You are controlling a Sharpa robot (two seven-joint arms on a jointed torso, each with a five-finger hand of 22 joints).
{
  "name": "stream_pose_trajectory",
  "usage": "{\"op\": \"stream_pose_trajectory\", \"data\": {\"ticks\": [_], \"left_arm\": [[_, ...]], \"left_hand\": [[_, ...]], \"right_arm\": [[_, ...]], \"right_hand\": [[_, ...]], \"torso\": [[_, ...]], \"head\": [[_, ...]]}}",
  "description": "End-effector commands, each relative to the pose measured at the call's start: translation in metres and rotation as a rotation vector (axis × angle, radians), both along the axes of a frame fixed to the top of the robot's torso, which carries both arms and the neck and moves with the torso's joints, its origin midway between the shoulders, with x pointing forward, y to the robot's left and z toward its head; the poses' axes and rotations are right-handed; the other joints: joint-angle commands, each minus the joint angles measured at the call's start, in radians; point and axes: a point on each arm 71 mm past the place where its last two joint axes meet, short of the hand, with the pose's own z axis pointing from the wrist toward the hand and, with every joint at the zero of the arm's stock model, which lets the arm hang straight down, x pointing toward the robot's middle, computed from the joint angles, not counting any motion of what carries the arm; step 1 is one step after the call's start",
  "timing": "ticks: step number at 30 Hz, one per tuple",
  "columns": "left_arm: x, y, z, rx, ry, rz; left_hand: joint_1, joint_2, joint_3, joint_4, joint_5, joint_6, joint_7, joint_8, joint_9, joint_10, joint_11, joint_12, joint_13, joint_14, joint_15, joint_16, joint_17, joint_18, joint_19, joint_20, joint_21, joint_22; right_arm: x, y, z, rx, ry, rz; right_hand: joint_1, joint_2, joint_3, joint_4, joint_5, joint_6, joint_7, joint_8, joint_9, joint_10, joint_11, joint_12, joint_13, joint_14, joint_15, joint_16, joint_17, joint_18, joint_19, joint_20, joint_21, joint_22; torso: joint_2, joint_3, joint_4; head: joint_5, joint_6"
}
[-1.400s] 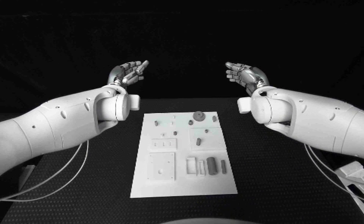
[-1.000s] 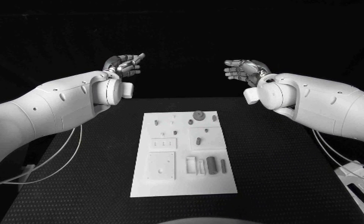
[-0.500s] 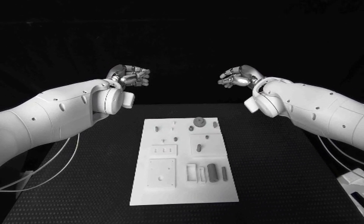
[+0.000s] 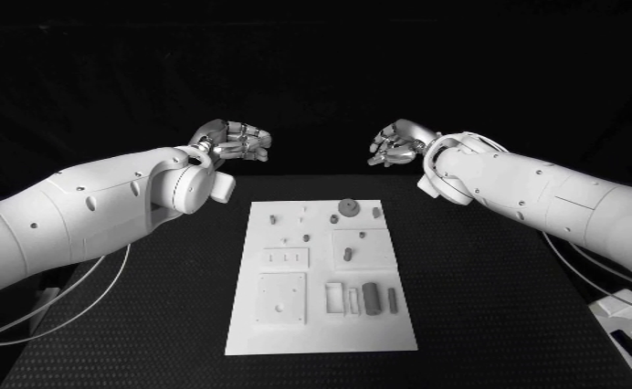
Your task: Assemble the parts on the task board
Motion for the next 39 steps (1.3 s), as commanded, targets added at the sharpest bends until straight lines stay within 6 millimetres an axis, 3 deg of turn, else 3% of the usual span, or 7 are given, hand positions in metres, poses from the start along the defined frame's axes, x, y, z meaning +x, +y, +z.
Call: {"op": "stream_pose_trajectory", "data": {"ticks": [1, 4, 14, 17, 22, 30, 39], "left_arm": [[-0.008, -0.007, 0.007, -0.011, -0.031, -0.058], [-0.013, -0.01, 0.011, -0.021, -0.042, -0.072], [-0.019, -0.012, 0.018, -0.011, -0.074, -0.105], [-0.02, -0.014, 0.018, -0.013, -0.07, -0.113], [-0.021, -0.017, 0.017, -0.015, -0.065, -0.123], [-0.02, -0.018, 0.016, -0.008, -0.06, -0.129], [-0.02, -0.018, 0.016, -0.007, -0.057, -0.128]], "left_hand": [[-0.015, -0.007, -0.016, 0.002, 0.006, 0.002, 0.007, -0.014, -0.007, 0.002, 0.002, -0.018, -0.003, 0.007, 0.004, -0.013, 0.003, 0.002, 0.006, 0.002, -0.009, -0.003], [-0.029, -0.012, -0.022, 0.002, 0.006, -0.003, 0.011, -0.023, -0.013, -0.003, 0.007, -0.031, -0.006, 0.004, 0.006, -0.024, 0.006, 0.001, 0.003, 0.004, -0.015, -0.005], [-0.074, -0.037, -0.02, 0.003, 0.005, -0.018, 0.017, -0.042, -0.025, -0.017, 0.018, -0.064, -0.013, -0.012, 0.015, -0.052, 0.01, -0.001, -0.011, 0.012, -0.034, -0.01], [-0.075, -0.037, -0.018, 0.003, 0.006, -0.018, 0.017, -0.043, -0.026, -0.017, 0.018, -0.066, -0.013, -0.013, 0.016, -0.055, 0.011, -0.001, -0.012, 0.013, -0.036, -0.011], [-0.078, -0.035, -0.015, 0.003, 0.006, -0.019, 0.019, -0.044, -0.027, -0.017, 0.019, -0.068, -0.014, -0.013, 0.016, -0.057, 0.012, -0.001, -0.012, 0.013, -0.037, -0.011], [-0.086, -0.035, -0.009, 0.002, 0.005, -0.027, 0.025, -0.052, -0.031, -0.022, 0.023, -0.079, -0.016, -0.014, 0.019, -0.065, 0.016, 0.001, -0.014, 0.016, -0.041, -0.011], [-0.088, -0.032, -0.006, 0.003, 0.005, -0.027, 0.026, -0.052, -0.031, -0.021, 0.023, -0.081, -0.016, -0.015, 0.02, -0.068, 0.017, 0.001, -0.015, 0.017, -0.043, -0.011]], "right_arm": [[-0.001, 0.01, -0.002, -0.164, -0.079, 0.07], [-0.003, 0.016, -0.007, -0.227, -0.079, 0.101], [-0.008, 0.04, -0.021, -0.347, -0.114, 0.157], [-0.01, 0.048, -0.024, -0.385, -0.118, 0.18], [-0.015, 0.056, -0.028, -0.404, -0.11, 0.207], [-0.02, 0.059, -0.036, -0.437, -0.097, 0.231], [-0.024, 0.06, -0.037, -0.45, -0.104, 0.245]], "right_hand": [[0.011, -0.002, -0.01, 0.0, 0.004, 0.01, 0.001, -0.003, -0.005, 0.021, -0.008, 0.002, 0.003, 0.033, -0.014, 0.017, 0.015, 0.006, 0.037, -0.012, 0.012, 0.003], [0.016, -0.013, -0.022, 0.001, 0.004, 0.012, 0.001, -0.01, -0.01, 0.059, -0.026, 0.013, 0.017, 0.078, -0.036, 0.053, 0.043, 0.006, 0.092, -0.035, 0.039, 0.014], [0.021, -0.026, -0.059, 0.002, 0.003, 0.034, -0.014, -0.021, -0.015, 0.123, -0.059, 0.054, 0.109, 0.121, -0.073, 0.167, 0.151, 0.006, 0.184, -0.092, 0.156, 0.028], [0.02, -0.027, -0.061, 0.002, 0.004, 0.042, -0.017, -0.021, -0.014, 0.132, -0.066, 0.065, 0.138, 0.129, -0.081, 0.19, 0.171, 0.006, 0.194, -0.097, 0.186, 0.029], [0.015, -0.033, -0.061, 0.003, 0.003, 0.049, -0.022, -0.029, -0.015, 0.133, -0.073, 0.086, 0.202, 0.131, -0.089, 0.214, 0.197, 0.006, 0.193, -0.108, 0.231, 0.027], [0.013, -0.033, -0.039, 0.002, 0.004, 0.053, -0.011, -0.036, -0.018, 0.011, -0.034, -0.017, 0.168, 0.112, -0.055, 0.202, 0.2, 0.005, 0.163, -0.101, 0.239, 0.025], [0.012, -0.036, -0.032, 0.002, 0.004, 0.064, -0.014, -0.036, -0.02, 0.01, -0.028, -0.05, 0.143, 0.124, -0.05, 0.204, 0.204, 0.006, 0.169, -0.103, 0.254, 0.024]], "torso": [[0.028, -0.0038, 0.0186], [0.042, -0.0072, 0.0268], [0.086, -0.0147, 0.0504], [0.097, -0.017, 0.0548], [0.11, -0.0191, 0.0558], [0.127, -0.0246, 0.0527], [0.136, -0.027, 0.0482]], "head": [[-0.01, 0.009], [-0.013, 0.018], [-0.025, 0.046], [-0.028, 0.051], [-0.027, 0.054], [-0.03, 0.055], [-0.026, 0.054]]}}
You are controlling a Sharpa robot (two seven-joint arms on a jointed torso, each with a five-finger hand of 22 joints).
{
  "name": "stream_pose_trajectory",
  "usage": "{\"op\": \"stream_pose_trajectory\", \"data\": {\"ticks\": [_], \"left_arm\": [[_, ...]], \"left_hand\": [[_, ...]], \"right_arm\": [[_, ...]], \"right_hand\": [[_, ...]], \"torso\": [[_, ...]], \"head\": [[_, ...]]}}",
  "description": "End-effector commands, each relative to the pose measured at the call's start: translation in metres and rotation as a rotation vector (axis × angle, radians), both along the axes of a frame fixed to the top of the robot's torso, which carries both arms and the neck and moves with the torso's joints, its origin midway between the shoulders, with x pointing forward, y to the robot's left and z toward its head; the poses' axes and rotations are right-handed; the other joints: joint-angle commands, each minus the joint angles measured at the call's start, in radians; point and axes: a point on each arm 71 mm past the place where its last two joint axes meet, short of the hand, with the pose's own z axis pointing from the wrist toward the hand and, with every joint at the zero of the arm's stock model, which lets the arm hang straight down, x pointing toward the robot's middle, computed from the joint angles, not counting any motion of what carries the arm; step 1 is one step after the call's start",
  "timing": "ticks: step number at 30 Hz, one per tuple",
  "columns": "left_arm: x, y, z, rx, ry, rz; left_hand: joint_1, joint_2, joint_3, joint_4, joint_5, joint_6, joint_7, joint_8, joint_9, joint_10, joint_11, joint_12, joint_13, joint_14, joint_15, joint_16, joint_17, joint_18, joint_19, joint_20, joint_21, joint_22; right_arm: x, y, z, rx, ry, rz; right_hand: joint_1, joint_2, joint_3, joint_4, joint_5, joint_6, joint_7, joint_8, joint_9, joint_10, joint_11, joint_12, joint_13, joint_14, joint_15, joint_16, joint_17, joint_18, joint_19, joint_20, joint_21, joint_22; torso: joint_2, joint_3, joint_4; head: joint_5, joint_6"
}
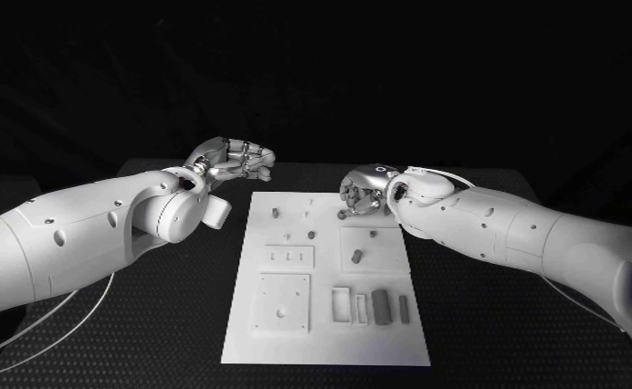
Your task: Assemble the parts on the task board
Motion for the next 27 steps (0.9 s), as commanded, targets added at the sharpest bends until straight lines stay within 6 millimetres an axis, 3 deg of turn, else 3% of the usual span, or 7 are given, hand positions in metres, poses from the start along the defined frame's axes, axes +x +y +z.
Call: {"op": "stream_pose_trajectory", "data": {"ticks": [1, 11, 17, 27], "left_arm": [[0.0, -0.003, 0.002, -0.001, -0.007, -0.024], [-0.001, -0.003, 0.002, -0.003, -0.007, -0.027], [-0.003, -0.003, 0.002, -0.004, -0.008, -0.027], [-0.004, -0.004, 0.003, -0.006, -0.007, -0.032]], "left_hand": [[-0.013, 0.0, 0.007, 0.0, 0.005, -0.007, -0.001, -0.006, -0.002, -0.001, 0.003, -0.006, -0.001, -0.003, 0.002, -0.007, 0.002, 0.001, -0.002, 0.004, -0.006, -0.001], [-0.016, 0.001, 0.008, 0.0, 0.005, -0.007, -0.001, -0.007, -0.002, -0.001, 0.003, -0.008, -0.001, -0.003, 0.002, -0.009, 0.003, 0.002, -0.002, 0.004, -0.007, -0.001], [-0.02, 0.002, 0.01, 0.0, 0.006, -0.007, -0.001, -0.007, -0.002, 0.0, 0.003, -0.009, -0.001, -0.002, 0.002, -0.01, 0.004, 0.002, -0.001, 0.004, -0.007, -0.001], [-0.021, 0.002, 0.011, 0.0, 0.006, -0.006, -0.001, -0.007, -0.002, 0.002, 0.003, -0.01, 0.0, -0.002, 0.002, -0.011, 0.005, 0.002, -0.001, 0.004, -0.008, -0.001]], "right_arm": [[-0.001, 0.001, -0.001, -0.039, -0.005, 0.008], [-0.003, 0.007, -0.006, -0.039, 0.0, 0.018], [-0.003, 0.01, -0.009, -0.042, -0.003, 0.018], [-0.003, 0.011, -0.009, -0.06, -0.019, 0.013]], "right_hand": [[-0.003, -0.01, 0.007, 0.0, 0.004, 0.005, 0.001, -0.004, -0.002, 0.0, 0.0, -0.008, -0.004, 0.005, 0.003, 0.0, 0.002, 0.021, 0.002, -0.004, 0.004, 0.023], [-0.009, -0.015, 0.01, 0.0, 0.004, 0.007, 0.002, -0.008, -0.006, -0.017, 0.01, -0.042, -0.028, 0.001, 0.012, -0.004, 0.004, 0.021, -0.004, -0.002, 0.008, 0.022], [-0.003, -0.009, 0.017, -0.001, 0.004, 0.015, -0.002, -0.006, -0.006, -0.006, 0.01, -0.046, -0.035, 0.003, 0.012, -0.002, 0.007, 0.021, -0.005, -0.002, 0.012, 0.023], [0.01, -0.003, 0.024, -0.001, 0.004, 0.022, -0.004, -0.005, -0.007, 0.026, 0.002, -0.045, -0.039, 0.007, 0.005, 0.002, 0.012, 0.021, -0.002, -0.005, 0.022, 0.023]], "torso": [[0.005, -0.0019, -0.001], [0.014, -0.0031, 0.0049], [0.015, -0.0036, 0.0025], [0.022, -0.0048, 0.005]], "head": [[0.001, 0.0], [-0.001, 0.005], [0.002, 0.002], [0.001, 0.002]]}}
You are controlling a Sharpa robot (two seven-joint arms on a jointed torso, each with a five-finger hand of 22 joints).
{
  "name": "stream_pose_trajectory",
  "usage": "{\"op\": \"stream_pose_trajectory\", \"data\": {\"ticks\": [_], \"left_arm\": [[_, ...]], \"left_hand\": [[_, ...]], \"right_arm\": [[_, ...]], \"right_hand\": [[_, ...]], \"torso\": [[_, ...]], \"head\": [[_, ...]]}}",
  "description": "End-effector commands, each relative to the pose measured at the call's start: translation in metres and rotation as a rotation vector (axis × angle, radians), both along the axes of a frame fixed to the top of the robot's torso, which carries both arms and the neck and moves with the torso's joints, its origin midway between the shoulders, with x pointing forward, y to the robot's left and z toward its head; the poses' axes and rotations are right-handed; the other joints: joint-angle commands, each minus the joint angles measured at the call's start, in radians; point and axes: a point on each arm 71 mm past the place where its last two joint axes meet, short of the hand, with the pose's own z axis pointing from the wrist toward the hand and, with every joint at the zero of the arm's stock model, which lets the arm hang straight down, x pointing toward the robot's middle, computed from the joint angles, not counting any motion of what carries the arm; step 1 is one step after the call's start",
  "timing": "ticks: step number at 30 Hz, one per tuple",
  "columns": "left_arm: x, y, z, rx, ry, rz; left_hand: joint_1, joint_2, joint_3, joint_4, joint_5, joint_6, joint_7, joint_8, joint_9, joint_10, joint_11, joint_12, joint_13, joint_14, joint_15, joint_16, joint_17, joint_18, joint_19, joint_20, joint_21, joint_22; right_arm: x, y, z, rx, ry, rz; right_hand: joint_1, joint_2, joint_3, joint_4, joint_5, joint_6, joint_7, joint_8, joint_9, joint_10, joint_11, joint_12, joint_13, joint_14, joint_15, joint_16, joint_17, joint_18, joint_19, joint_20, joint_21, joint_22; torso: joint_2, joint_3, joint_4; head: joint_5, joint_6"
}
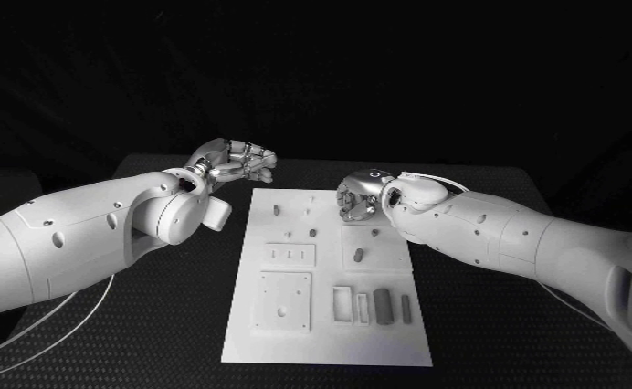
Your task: Assemble the parts on the task board
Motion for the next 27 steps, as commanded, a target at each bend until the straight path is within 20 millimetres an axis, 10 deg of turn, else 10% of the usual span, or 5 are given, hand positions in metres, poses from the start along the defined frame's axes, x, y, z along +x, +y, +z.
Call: {"op": "stream_pose_trajectory", "data": {"ticks": [1, 27], "left_arm": [[-0.0003, -0.0028, 0.0021, -0.004, -0.008, -0.019], [0.0012, -0.0066, 0.002, -0.012, -0.006, -0.025]], "left_hand": [[-0.009, -0.002, 0.006, 0.0, 0.006, -0.006, -0.001, -0.007, -0.002, 0.002, 0.003, -0.005, -0.001, -0.002, 0.002, -0.007, 0.002, 0.003, -0.001, 0.004, -0.004, -0.001], [-0.025, 0.001, 0.011, 0.0, 0.006, -0.01, 0.001, -0.01, -0.003, 0.001, 0.004, -0.011, -0.001, 0.0, 0.002, -0.013, 0.007, 0.003, 0.0, 0.005, -0.007, 0.001]], "right_arm": [[0.0005, 0.0001, -0.0008, -0.028, -0.02, -0.005], [0.0003, 0.003, -0.0061, -0.053, -0.005, -0.012]], "right_hand": [[0.011, -0.002, 0.008, -0.001, 0.005, 0.004, -0.003, -0.002, -0.001, 0.011, -0.001, -0.003, -0.002, 0.005, -0.004, 0.002, 0.002, 0.026, -0.001, -0.007, 0.005, 0.023], [-0.012, 0.044, 0.019, 0.001, 0.005, -0.023, 0.011, -0.026, -0.019, 0.021, 0.0, -0.026, -0.019, 0.01, -0.003, 0.004, 0.009, 0.026, -0.001, -0.008, 0.022, 0.023]], "torso": [[0.004, -0.0007, 0.0003], [0.009, -0.0017, -0.002]], "head": [[0.0, 0.001], [0.003, -0.009]]}}
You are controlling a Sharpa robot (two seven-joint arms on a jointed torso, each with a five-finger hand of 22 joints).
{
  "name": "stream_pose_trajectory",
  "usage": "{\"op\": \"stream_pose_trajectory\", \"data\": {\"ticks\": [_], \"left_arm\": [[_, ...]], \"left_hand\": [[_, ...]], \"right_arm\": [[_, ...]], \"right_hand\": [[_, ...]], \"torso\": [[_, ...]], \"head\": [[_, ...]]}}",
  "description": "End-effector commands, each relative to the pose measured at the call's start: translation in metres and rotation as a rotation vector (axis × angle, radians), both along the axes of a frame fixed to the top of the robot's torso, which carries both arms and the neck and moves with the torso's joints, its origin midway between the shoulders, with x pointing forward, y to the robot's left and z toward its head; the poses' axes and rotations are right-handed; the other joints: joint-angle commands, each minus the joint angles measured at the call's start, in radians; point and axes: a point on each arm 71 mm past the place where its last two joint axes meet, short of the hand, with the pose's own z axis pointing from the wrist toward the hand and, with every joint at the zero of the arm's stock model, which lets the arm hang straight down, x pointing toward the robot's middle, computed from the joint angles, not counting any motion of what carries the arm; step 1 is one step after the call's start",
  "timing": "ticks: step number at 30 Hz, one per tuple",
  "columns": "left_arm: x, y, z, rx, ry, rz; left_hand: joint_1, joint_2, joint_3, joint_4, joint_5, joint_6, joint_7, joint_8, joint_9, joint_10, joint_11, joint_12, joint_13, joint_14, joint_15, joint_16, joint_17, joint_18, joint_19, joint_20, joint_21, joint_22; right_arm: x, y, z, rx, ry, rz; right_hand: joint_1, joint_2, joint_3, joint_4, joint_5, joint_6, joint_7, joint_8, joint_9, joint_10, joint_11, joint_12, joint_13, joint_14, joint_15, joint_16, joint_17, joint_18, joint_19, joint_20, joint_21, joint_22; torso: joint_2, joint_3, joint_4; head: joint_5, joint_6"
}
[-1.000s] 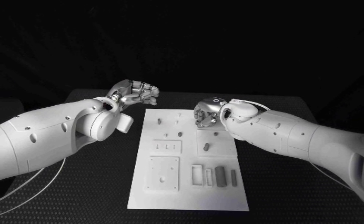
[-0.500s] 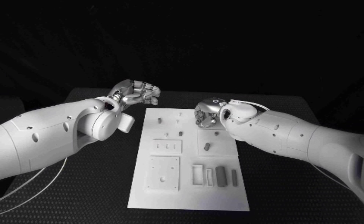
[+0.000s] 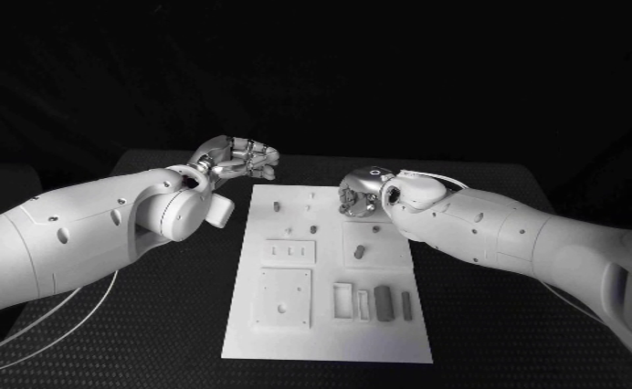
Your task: Assemble the parts on the task board
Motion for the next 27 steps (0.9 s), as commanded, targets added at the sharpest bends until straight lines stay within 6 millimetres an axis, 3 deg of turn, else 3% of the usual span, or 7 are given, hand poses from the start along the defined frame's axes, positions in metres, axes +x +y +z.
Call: {"op": "stream_pose_trajectory", "data": {"ticks": [1, 20, 27], "left_arm": [[-0.0003, -0.0032, 0.0021, -0.01, -0.006, -0.021], [0.0005, -0.0045, 0.0019, -0.01, -0.005, -0.022], [0.0007, -0.0044, 0.0019, -0.009, -0.005, -0.021]], "left_hand": [[-0.01, 0.001, 0.006, 0.0, 0.006, -0.01, 0.001, -0.006, -0.001, 0.001, 0.004, -0.003, -0.001, 0.0, 0.002, -0.005, 0.001, 0.004, 0.0, 0.005, -0.007, 0.001], [-0.01, 0.0, 0.008, -0.002, 0.007, -0.011, 0.001, -0.007, -0.002, 0.001, 0.004, -0.005, -0.001, 0.001, 0.002, -0.006, 0.002, 0.004, 0.0, 0.004, -0.008, 0.001], [-0.008, -0.001, 0.01, -0.002, 0.007, -0.011, 0.001, -0.007, -0.002, 0.001, 0.004, -0.005, -0.001, 0.001, 0.002, -0.007, 0.003, 0.005, 0.0, 0.004, -0.008, 0.001]], "right_arm": [[-0.0021, 0.0025, -0.0043, -0.012, 0.014, 0.005], [-0.0067, 0.0117, -0.0057, -0.001, 0.047, 0.03], [-0.0059, 0.0104, -0.0069, -0.017, 0.054, 0.027]], "right_hand": [[-0.008, 0.004, 0.002, 0.001, 0.005, -0.006, 0.002, -0.007, -0.001, 0.0, 0.006, -0.008, -0.004, 0.006, -0.002, 0.002, 0.002, 0.026, -0.004, -0.006, 0.007, 0.023], [-0.014, -0.002, 0.002, 0.0, 0.005, -0.004, 0.001, -0.008, -0.004, 0.002, 0.007, -0.013, -0.008, 0.006, -0.002, 0.002, 0.004, 0.026, -0.006, -0.008, 0.011, 0.023], [-0.001, 0.021, 0.018, -0.001, 0.005, 0.012, -0.005, 0.0, -0.004, 0.018, 0.003, -0.012, -0.008, 0.007, -0.005, 0.003, 0.006, 0.026, -0.008, -0.009, 0.016, 0.023]], "torso": [[0.001, 0.0002, -0.0015], [0.002, -0.0009, -0.0025], [0.003, -0.0004, -0.0021]], "head": [[0.0, -0.002], [0.002, -0.007], [0.003, -0.005]]}}
